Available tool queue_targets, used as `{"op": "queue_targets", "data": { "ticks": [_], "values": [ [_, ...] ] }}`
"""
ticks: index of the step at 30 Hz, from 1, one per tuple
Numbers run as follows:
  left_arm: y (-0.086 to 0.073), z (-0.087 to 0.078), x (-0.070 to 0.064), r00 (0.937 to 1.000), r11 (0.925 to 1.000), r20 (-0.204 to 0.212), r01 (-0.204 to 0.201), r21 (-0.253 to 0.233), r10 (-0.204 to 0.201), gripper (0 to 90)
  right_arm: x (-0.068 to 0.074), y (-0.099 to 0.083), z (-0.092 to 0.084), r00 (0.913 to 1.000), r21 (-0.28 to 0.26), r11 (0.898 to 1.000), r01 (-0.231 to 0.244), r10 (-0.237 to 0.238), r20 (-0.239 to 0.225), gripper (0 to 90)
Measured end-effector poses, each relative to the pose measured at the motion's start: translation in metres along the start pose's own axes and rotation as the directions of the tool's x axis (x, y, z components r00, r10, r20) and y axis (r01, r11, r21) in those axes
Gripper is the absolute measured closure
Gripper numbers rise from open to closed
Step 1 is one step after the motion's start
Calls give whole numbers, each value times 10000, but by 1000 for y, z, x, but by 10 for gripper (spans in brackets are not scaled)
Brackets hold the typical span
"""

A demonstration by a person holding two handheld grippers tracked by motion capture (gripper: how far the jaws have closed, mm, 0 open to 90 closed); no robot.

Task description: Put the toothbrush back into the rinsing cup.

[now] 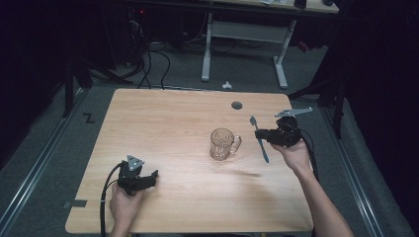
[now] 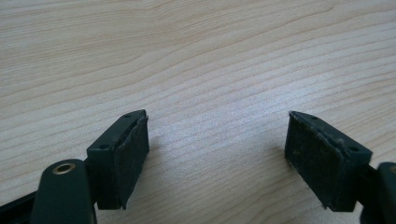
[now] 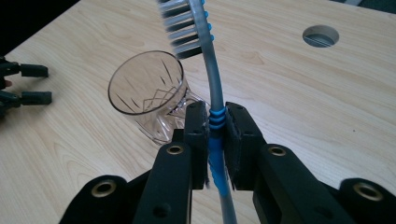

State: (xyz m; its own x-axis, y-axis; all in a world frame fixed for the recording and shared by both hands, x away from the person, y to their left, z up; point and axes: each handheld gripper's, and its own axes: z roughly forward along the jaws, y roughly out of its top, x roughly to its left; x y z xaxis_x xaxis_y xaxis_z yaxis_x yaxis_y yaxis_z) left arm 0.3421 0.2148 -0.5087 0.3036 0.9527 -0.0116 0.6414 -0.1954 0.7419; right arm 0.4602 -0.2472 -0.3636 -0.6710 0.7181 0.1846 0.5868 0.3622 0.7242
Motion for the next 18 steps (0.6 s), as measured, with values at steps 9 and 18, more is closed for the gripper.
{"op": "queue_targets", "data": {
  "ticks": [9, 18],
  "values": [
    [0, 0, 0, 10000, 10000, -1, -1, 0, 1, 223, 10, 5, -3, 9995, -242, 9994, 250, -254, -179, 802],
    [0, 0, 0, 10000, 10000, -1, -4, 3, 4, 223, 19, 10, -5, 9975, -497, 9981, 376, -404, -582, 802]
  ]
}}
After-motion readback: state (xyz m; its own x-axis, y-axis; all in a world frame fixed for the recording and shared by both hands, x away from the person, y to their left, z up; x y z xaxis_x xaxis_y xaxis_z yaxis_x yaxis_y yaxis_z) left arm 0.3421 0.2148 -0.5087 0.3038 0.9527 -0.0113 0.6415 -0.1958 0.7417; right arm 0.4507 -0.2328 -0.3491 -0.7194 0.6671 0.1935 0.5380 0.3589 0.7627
